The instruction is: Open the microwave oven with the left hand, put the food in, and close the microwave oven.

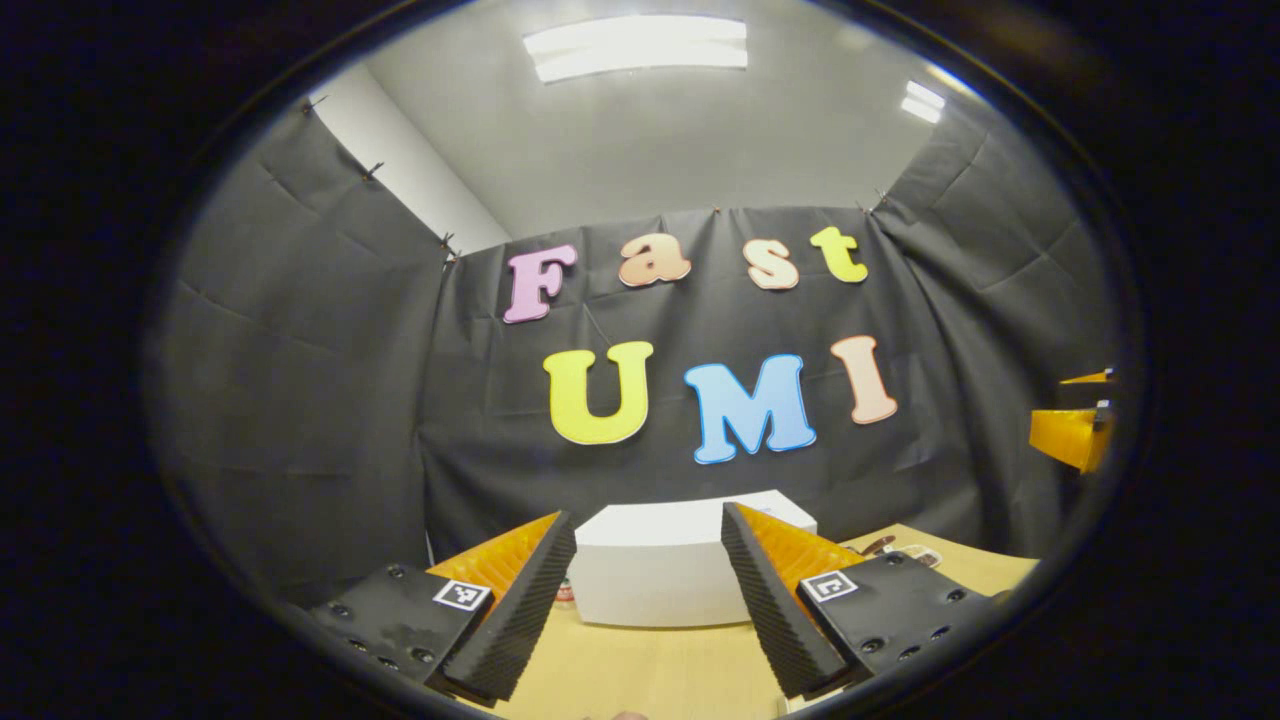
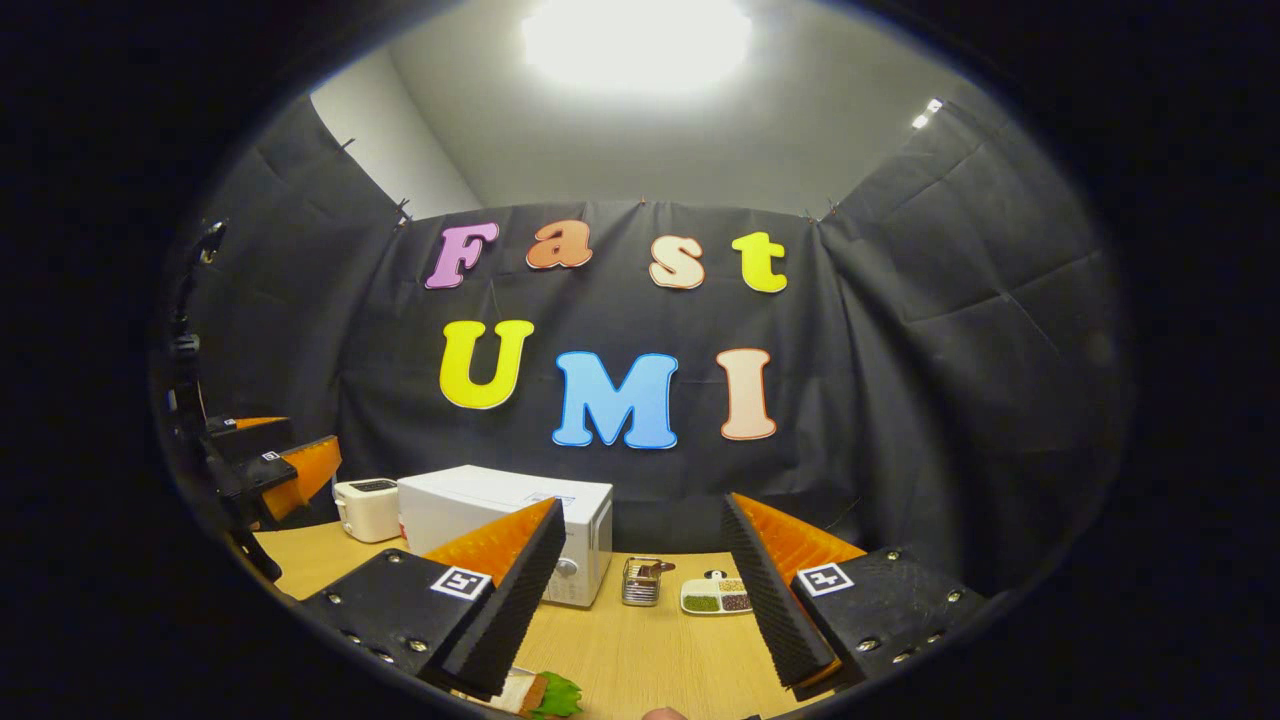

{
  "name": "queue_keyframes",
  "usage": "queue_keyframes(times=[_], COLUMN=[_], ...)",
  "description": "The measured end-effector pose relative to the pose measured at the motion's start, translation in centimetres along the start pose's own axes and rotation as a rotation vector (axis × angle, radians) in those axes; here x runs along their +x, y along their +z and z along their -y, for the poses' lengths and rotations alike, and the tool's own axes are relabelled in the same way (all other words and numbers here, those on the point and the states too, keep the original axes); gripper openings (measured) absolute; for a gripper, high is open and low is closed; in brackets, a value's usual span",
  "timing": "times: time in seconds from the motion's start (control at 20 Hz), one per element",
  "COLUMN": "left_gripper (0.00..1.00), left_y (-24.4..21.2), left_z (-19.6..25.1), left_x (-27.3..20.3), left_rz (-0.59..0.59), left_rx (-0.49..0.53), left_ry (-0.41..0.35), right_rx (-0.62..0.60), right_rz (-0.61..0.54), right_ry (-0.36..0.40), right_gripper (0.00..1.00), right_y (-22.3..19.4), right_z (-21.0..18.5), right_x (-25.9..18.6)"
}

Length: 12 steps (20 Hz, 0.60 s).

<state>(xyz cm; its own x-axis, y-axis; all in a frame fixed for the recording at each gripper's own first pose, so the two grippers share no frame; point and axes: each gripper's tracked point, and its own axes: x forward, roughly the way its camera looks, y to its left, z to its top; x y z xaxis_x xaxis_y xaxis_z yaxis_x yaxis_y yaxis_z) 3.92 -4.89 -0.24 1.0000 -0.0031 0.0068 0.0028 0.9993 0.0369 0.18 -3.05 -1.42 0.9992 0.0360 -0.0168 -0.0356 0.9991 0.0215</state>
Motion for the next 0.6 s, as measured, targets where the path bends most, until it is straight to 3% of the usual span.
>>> queue_keyframes(times=[0.1, 0.15, 0.3, 0.35, 0.4, 0.6], left_gripper=[1.00, 0.93, 0.93, 1.00, 0.93, 1.00], left_y=[-0.6, -1.0, -2.3, -2.9, -3.7, -6.7], left_z=[0.7, 1.0, 2.2, 2.8, 3.5, 6.0], left_x=[2.1, 3.1, 6.8, 8.0, 9.1, 13.3], left_rz=[-0.003, -0.005, -0.005, -0.010, -0.016, -0.037], left_rx=[-0.004, -0.006, -0.021, -0.028, -0.035, -0.035], left_ry=[-0.028, -0.044, -0.095, -0.114, -0.136, -0.207], right_rx=[0.014, 0.020, 0.002, -0.010, -0.016, -0.008], right_rz=[0.000, 0.004, 0.009, 0.006, 0.000, -0.021], right_ry=[-0.028, -0.049, -0.101, -0.123, -0.144, -0.230], right_gripper=[0.95, 0.95, 0.95, 0.95, 0.95, 0.95], right_y=[0.2, 0.5, 0.6, 0.6, 0.3, -0.4], right_z=[0.3, 0.5, 0.5, 0.7, 1.0, 1.5], right_x=[0.4, 0.7, 1.6, 2.0, 2.3, 3.2])
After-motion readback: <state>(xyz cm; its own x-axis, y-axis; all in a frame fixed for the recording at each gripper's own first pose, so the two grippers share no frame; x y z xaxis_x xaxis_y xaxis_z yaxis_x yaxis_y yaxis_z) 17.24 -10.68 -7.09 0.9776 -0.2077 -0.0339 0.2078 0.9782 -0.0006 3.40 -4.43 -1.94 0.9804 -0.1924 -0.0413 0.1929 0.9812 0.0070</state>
